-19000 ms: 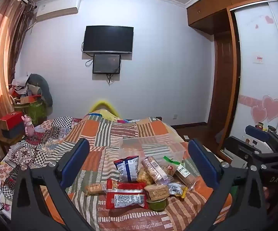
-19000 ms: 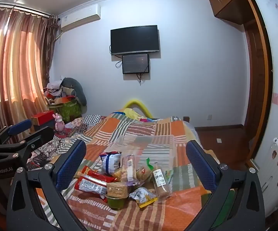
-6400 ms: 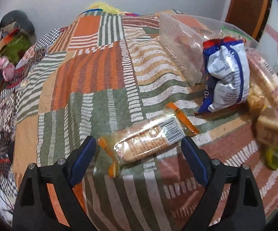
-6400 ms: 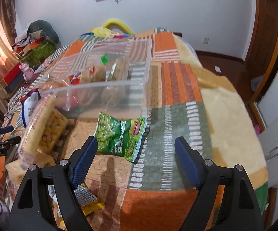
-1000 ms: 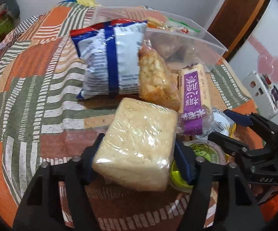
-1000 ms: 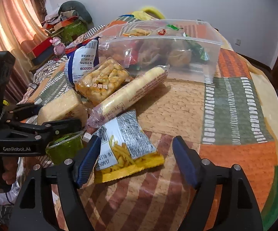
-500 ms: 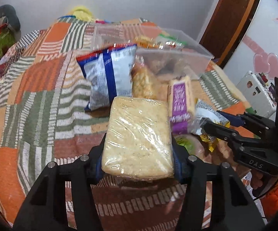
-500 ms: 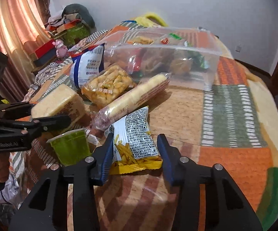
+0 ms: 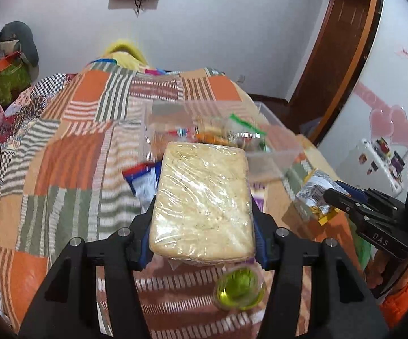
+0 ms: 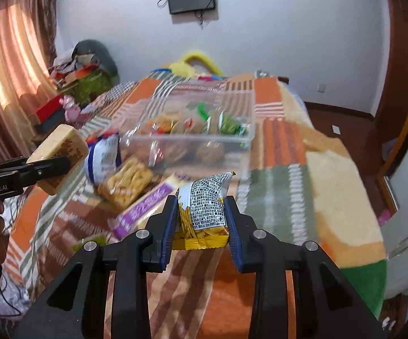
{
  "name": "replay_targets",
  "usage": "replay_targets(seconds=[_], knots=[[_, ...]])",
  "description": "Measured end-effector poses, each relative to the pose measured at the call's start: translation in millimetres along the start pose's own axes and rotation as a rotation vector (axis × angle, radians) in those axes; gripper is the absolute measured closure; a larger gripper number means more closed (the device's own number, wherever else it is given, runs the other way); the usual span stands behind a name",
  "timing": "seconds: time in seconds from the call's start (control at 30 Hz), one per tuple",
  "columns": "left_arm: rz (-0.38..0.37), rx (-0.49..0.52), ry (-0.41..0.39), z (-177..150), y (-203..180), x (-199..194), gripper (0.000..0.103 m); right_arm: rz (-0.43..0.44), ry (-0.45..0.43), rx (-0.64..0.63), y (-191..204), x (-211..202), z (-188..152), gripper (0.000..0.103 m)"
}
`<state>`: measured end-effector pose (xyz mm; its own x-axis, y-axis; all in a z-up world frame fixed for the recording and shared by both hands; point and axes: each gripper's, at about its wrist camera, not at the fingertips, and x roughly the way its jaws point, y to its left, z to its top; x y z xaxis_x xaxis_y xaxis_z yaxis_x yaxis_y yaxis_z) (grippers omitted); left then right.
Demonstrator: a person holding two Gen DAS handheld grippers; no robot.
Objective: Organize snacks
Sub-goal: 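Carry the fries bag into the box with the right tool while the left drops the bread loaf in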
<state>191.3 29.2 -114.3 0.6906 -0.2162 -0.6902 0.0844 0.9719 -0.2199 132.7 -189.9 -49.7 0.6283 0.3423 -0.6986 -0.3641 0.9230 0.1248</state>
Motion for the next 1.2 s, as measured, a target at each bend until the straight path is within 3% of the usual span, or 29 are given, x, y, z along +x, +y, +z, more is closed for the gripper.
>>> replay_targets(seconds=[0.3, 0.53, 0.97, 1.2], knots=[[0.029, 0.018, -0.051, 46, 1, 17, 0.048, -0.022, -0.104, 0.031, -10, 4, 46, 0.073], [0.058, 0.024, -0.032, 76, 11, 54, 0.048, -0.049, -0.145, 0.038, -14, 23, 75, 0.073], [0.053, 0.004, 0.066, 109, 25, 123, 0.048, -0.096, -0.081, 0.044, -18, 83, 102, 0.073], [0.054, -0.032, 0.146, 110, 30, 152, 0.048, -0.102, -0.017, 0.057, -21, 105, 103, 0.073]])
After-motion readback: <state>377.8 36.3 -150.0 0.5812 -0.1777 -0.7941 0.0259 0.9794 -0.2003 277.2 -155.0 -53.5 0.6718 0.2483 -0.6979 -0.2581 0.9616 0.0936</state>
